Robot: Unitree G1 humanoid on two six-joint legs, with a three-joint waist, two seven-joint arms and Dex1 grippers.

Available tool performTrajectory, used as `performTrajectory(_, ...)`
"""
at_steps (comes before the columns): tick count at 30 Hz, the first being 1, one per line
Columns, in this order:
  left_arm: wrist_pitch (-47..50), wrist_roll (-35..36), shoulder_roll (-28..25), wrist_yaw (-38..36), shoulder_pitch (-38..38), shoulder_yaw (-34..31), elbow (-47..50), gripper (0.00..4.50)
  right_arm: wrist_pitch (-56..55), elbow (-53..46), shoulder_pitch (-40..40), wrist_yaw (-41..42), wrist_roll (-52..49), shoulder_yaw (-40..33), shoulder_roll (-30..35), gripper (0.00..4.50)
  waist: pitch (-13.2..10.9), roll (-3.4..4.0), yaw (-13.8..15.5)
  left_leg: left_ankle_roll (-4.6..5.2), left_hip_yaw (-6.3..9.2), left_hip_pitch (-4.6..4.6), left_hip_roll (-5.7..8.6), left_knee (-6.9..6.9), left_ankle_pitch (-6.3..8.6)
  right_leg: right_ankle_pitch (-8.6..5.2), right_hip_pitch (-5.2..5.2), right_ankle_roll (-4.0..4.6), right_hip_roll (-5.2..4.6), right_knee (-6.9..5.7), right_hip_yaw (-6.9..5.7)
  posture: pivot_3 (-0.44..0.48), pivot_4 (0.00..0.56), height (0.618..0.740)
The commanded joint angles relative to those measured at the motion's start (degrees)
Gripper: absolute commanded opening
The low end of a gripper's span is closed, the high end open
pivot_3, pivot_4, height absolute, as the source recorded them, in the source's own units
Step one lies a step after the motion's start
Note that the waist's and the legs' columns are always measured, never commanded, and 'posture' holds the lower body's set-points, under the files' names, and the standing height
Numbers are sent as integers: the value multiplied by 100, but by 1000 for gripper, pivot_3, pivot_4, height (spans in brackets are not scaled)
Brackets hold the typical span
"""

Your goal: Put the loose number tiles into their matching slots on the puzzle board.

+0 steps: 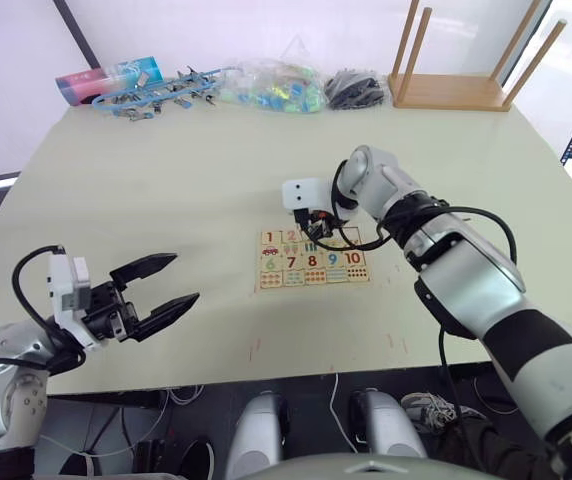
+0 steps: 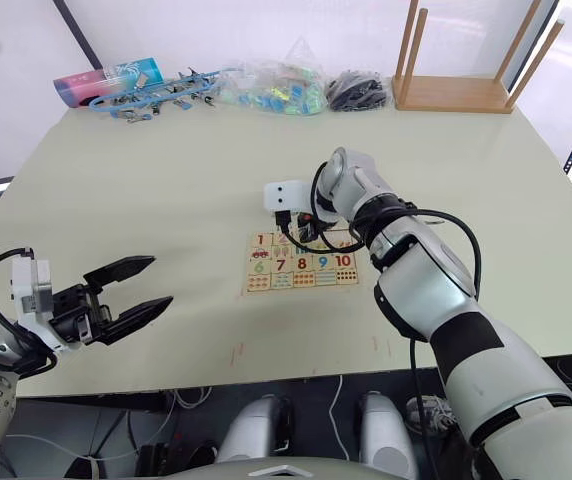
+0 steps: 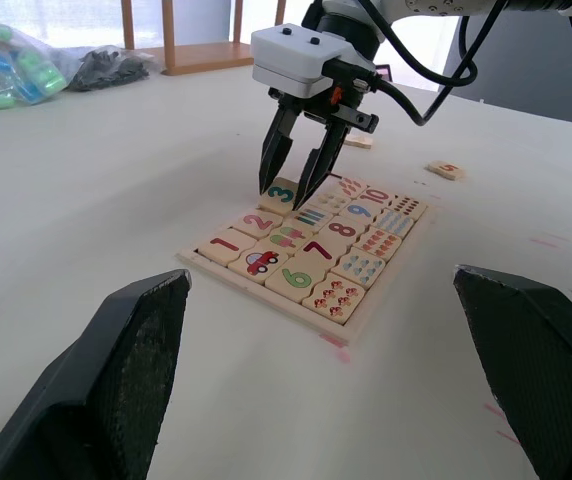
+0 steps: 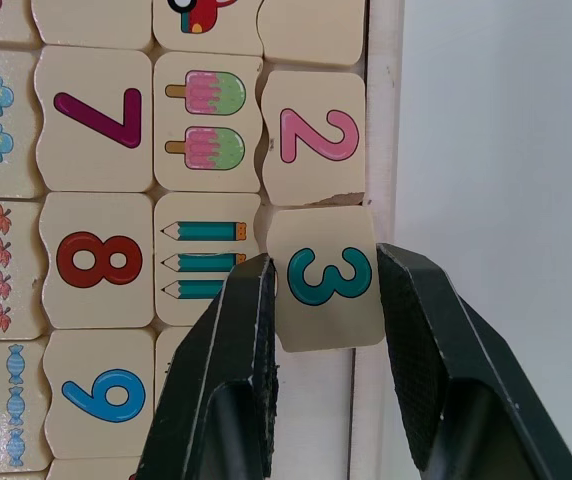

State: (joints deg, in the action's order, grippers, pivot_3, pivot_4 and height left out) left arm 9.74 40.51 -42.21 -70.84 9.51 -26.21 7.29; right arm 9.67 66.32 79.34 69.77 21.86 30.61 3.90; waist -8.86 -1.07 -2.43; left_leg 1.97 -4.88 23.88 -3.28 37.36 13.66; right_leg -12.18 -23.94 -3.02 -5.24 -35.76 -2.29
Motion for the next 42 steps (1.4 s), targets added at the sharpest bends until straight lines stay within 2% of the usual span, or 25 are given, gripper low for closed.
performTrajectory(1,-48,-12,-12,-17,-13,-45,76,4500,-10,-57,267,70,-54,-156,12,931,-1,1,0,0,0,0,0,0,0,0,0,0,0,0,0,0,150,737)
performTrajectory(42,10,8,-24,-2,90,-61,166,4500,78,331,149,-10,13,-189,-111,931,-1,0,-1,-1,1,-1,0,-1,1,0,-1,0,0,0,0,0,150,737)
